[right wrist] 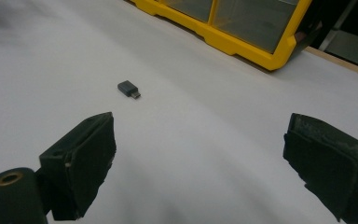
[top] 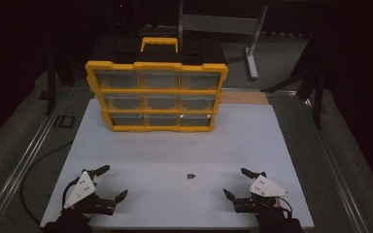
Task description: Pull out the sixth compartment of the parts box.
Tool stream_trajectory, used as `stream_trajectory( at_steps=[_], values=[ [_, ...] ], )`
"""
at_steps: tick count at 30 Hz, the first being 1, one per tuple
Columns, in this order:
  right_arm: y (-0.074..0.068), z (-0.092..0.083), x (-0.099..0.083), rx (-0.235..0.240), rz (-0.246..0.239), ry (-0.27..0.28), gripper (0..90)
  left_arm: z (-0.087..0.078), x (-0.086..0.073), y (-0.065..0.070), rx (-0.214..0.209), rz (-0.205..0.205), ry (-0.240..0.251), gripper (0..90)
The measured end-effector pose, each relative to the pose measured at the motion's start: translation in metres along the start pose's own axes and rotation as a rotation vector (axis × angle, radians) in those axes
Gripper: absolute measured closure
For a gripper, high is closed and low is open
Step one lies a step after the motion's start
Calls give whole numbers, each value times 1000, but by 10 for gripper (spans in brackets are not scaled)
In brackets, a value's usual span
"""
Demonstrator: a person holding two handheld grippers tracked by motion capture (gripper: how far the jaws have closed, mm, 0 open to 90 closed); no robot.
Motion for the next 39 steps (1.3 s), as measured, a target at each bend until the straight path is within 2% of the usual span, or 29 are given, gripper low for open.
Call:
stream_trajectory(
  at_steps=[7, 12, 15, 16, 22, 23, 24, 28, 29, 35, 39],
  values=[
    [3, -6, 8, 0, 2, 7, 82, 0, 0, 0, 2, -1, 0, 4],
    [7, -13, 22, -1, 9, 32, 81, 0, 0, -1, 2, 0, -2, 4],
    [9, -19, 37, 0, -11, 54, 82, 1, 0, 0, -3, 0, 0, 4],
    [9, -19, 37, 0, -11, 54, 82, 1, 0, 0, -3, 0, 0, 4],
    [16, -26, 64, -11, -70, 69, 82, 1, 0, 1, -5, 0, -1, 4],
    [16, -26, 64, -11, -70, 69, 82, 1, 0, 1, -6, 0, 0, 4],
    [19, -27, 72, -14, -97, 74, 81, 1, 0, 1, -7, 1, -1, 4],
    [23, -28, 82, -8, -128, 73, 81, 1, 0, 0, -5, 0, -3, 4],
    [26, -28, 90, -19, -150, 82, 82, 1, 0, 0, -5, 0, -3, 4],
    [33, -30, 108, -41, -190, 98, 81, 2, -1, 0, -6, -3, -3, 4],
    [39, -31, 121, -88, -237, 106, 83, 1, -1, 0, -7, -2, -5, 4]
  ],
)
Point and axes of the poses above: each handheld gripper's, and its own axes: z roughly forward along the jaws, x roughly out of its top, y roughly to its right, the point moved 10 cm from there along z, roughly forward along the jaws, and after that the axes turned 3 degrees about x, right-handed, at the moved point
